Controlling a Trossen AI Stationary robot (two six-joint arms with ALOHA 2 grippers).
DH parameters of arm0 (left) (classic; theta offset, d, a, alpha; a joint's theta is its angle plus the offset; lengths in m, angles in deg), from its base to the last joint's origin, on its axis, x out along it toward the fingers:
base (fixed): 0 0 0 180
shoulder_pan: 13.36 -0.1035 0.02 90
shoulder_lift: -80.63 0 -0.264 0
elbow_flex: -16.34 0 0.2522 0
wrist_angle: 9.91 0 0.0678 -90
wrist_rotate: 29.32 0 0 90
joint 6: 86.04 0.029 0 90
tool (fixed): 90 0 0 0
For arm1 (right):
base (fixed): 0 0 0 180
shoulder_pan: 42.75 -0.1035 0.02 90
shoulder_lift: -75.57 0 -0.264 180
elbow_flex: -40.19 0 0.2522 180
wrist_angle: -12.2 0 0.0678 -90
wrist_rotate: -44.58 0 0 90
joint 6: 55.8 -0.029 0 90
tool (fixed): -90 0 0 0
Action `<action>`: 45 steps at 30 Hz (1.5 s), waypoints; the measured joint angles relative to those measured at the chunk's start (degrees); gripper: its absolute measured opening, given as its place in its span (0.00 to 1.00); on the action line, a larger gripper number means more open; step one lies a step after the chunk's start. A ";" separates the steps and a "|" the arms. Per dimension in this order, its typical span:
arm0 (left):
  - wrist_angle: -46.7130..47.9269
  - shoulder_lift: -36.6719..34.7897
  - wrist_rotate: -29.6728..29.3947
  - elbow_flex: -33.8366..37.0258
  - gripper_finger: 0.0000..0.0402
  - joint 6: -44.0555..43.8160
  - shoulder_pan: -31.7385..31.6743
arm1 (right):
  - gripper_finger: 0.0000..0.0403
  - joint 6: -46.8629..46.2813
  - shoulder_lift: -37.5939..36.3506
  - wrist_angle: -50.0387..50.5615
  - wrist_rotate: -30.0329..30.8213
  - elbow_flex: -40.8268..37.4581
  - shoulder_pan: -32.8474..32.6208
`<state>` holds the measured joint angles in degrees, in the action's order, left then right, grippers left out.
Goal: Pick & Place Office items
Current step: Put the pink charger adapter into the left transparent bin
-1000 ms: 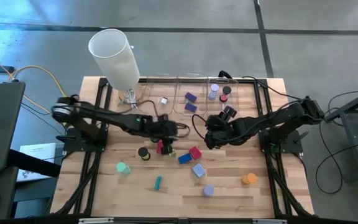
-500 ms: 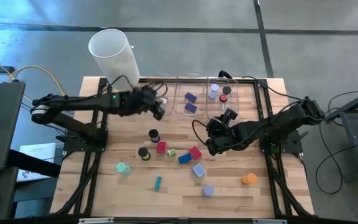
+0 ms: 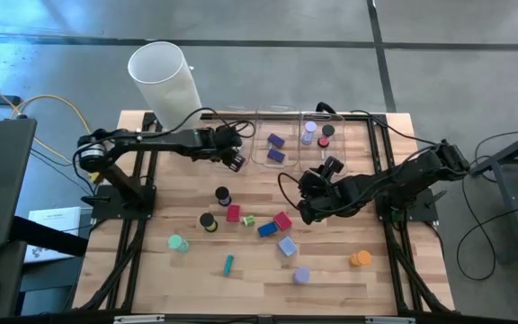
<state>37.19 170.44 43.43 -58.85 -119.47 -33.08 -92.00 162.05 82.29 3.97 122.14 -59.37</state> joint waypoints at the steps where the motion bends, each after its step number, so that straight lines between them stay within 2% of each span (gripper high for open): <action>1: -0.48 0.63 1.42 0.00 0.31 0.20 -0.35 | 0.52 0.00 0.00 -0.02 0.00 0.00 0.00; 11: -2.38 3.87 5.35 -0.13 0.31 0.27 -1.66 | 0.52 0.28 0.00 -0.02 0.00 0.00 0.00; 25: -5.89 3.86 5.77 -0.04 0.31 0.55 -2.10 | 0.52 0.42 0.00 -0.02 0.00 0.00 0.00; 35: -6.33 3.79 6.17 -0.04 0.31 -2.21 -5.79 | 0.52 0.44 0.00 -0.02 0.00 0.00 0.00; 45: -6.23 3.79 5.95 -0.04 0.31 -3.71 -6.92 | 0.52 0.44 0.00 -0.02 -0.01 0.00 0.00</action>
<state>30.96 174.24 49.39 -58.90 -123.18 -40.00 -91.57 162.05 82.27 3.96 122.14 -59.37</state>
